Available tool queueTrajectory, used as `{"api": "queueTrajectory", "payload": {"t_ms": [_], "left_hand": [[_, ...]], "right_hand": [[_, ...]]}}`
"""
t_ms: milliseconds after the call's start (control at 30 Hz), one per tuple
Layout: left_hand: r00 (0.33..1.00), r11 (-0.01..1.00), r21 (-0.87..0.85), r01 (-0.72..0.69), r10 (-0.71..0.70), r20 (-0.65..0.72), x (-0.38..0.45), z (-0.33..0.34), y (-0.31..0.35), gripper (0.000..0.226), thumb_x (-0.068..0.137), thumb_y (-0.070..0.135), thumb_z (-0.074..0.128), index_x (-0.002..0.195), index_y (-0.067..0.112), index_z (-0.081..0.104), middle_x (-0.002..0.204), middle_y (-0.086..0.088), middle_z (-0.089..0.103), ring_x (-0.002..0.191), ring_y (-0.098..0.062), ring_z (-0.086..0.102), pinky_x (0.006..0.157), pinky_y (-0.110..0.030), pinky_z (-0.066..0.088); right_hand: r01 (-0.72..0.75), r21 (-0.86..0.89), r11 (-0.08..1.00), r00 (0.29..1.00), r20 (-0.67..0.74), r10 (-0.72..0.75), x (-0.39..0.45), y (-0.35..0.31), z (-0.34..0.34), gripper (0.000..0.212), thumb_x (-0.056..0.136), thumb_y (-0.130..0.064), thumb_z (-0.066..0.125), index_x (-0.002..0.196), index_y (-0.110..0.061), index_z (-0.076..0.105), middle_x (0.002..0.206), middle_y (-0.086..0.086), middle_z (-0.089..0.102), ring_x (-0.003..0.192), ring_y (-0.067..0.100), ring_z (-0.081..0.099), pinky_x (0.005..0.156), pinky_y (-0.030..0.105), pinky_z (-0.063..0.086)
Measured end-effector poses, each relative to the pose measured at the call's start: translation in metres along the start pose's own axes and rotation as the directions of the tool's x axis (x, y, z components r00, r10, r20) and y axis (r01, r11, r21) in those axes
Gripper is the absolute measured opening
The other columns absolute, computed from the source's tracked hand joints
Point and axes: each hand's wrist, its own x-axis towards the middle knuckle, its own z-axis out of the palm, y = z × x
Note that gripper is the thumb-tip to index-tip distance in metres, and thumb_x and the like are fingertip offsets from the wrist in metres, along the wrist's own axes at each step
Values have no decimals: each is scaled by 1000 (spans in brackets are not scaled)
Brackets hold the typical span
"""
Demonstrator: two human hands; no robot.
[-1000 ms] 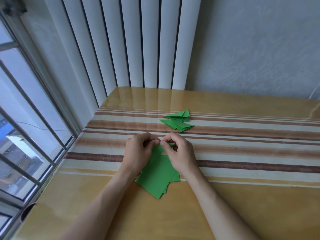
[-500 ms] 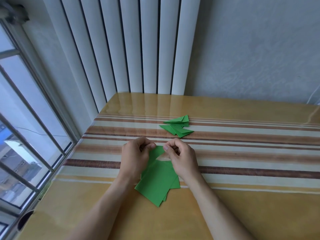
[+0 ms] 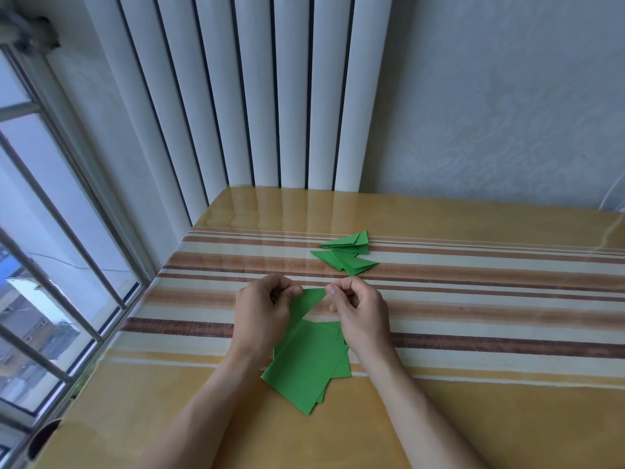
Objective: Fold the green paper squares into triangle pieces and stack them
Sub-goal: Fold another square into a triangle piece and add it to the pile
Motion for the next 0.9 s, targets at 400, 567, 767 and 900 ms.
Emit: {"api": "queueTrajectory", "payload": {"t_ms": [400,567,767,900], "left_hand": [[991,988,74,-133,131,28,-4,3,1,15,91,8,76,79,18,76,68,19,69,72,3,64,58,-8,42],[991,988,81,-131,131,13,-3,3,-2,16,89,4,76,78,15,76,69,15,70,75,-1,65,57,-8,43],[997,996,24,-81,81,-7,-1,4,-2,21,91,6,75,74,18,73,63,11,68,55,0,54,50,-12,37],[998,998,-13,-55,55,-7,-2,5,-1,23,92,7,75,74,20,73,60,10,66,53,-2,50,49,-14,36]], "right_hand": [[155,-60,986,972,190,-142,-6,-3,3,10,98,-21,73,90,-16,69,88,-9,71,73,5,75,64,35,58],[182,-38,983,966,193,-172,-4,-1,3,11,96,-17,76,87,-13,70,83,-7,69,77,7,73,67,37,64],[47,-9,999,992,119,-46,2,6,4,10,96,-23,75,86,-27,73,80,-9,73,79,16,72,76,50,61],[-4,33,999,994,109,0,1,4,4,10,95,-28,76,86,-25,74,77,-2,73,78,22,72,77,51,60]]}}
